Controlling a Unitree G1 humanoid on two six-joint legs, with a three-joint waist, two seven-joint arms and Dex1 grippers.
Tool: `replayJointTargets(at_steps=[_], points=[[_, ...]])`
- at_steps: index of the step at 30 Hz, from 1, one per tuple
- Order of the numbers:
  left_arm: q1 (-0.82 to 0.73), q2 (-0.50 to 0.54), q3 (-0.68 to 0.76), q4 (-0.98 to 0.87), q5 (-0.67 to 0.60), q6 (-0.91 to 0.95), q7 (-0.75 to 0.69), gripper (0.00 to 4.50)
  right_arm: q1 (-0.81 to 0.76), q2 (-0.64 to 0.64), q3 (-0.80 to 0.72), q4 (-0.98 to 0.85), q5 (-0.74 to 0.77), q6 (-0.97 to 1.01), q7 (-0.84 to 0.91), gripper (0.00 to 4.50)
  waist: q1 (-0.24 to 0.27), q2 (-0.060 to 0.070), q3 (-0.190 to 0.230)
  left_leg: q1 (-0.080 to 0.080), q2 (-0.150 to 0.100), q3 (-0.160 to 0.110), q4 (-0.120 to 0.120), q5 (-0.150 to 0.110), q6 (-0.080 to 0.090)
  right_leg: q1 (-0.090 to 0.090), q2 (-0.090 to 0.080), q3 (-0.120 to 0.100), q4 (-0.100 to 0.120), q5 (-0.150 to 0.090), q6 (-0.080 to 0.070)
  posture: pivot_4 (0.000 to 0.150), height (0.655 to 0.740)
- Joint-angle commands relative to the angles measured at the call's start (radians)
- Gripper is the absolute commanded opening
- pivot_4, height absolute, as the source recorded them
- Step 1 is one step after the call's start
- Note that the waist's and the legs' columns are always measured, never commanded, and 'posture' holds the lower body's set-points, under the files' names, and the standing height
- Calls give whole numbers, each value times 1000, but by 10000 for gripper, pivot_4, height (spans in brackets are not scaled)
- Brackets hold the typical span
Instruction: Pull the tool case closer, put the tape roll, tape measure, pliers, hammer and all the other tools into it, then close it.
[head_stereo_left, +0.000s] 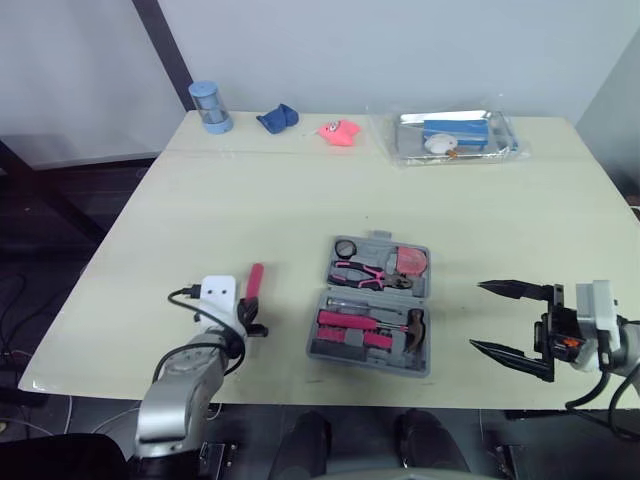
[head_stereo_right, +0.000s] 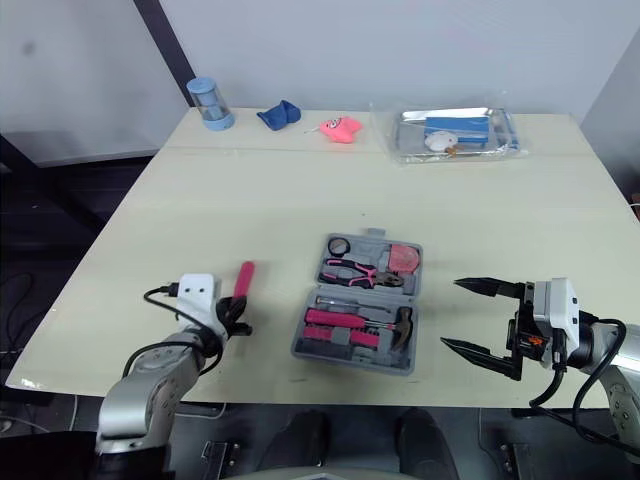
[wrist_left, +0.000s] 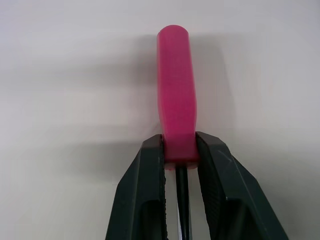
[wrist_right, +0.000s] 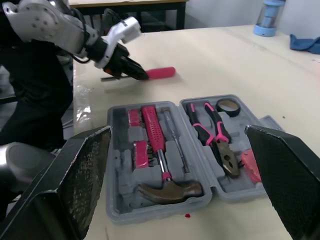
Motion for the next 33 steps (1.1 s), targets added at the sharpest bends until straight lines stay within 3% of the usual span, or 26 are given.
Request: replayJointTargets(at_steps=[1,8,9,12,16,17,23,26,30,33], points=[[10,-13,17,-67,-11,12,10,4114,-10,-5,-3,-9,15,-15,23,45000,3,0,0,0,0,0,0,0,0,0,0,0,0,0,0,1500,7400],[41,-53,13,-27,-8,-44,-7,4114,-27,-7,10,3,3,-20,45,45000,13,0,0,0,0,0,1,0,0,0,0,0,0,0,0,1500,7400],[41,-53,17,-22,-15,-48,-17,12114,-28,-7,9,6,3,-21,46,45000,14,0,0,0,0,0,1,0,0,0,0,0,0,0,0,1500,7400],[43,-48,24,-14,-19,-61,-32,22568,-27,-7,7,13,0,-25,49,45000,15,0,0,-1,0,0,1,0,0,0,0,0,0,0,0,1500,7400],[55,-31,33,-36,-31,-80,-56,42999,-19,-3,6,18,-5,-34,49,45000,14,0,0,-1,0,0,1,0,0,0,0,-1,0,0,0,1500,7400],[60,-25,38,-52,-38,-81,-65,44425,-16,-2,5,18,-6,-36,48,45000,14,0,0,-1,0,0,1,0,0,0,0,-1,0,0,0,1500,7400],[62,61,68,-118,-71,-79,-141,44425,-14,2,9,23,-11,-47,39,45000,15,0,0,-1,0,0,1,0,0,0,0,-1,0,0,0,1500,7400],[29,168,81,-89,-95,-98,-245,44425,-17,6,13,25,-15,-50,36,45000,15,0,0,-1,0,0,1,0,0,0,0,-1,0,0,0,1500,7400],[-14,394,47,37,-111,-228,-541,44425,-26,11,18,33,-21,-56,33,45000,13,1,0,0,0,-1,1,0,0,0,0,-2,0,0,0,1500,7400],[-39,595,-37,186,-41,-489,-835,44425,-29,13,18,38,-23,-61,34,45000,11,1,1,0,0,0,1,0,0,0,0,-1,0,0,0,1500,7400]])
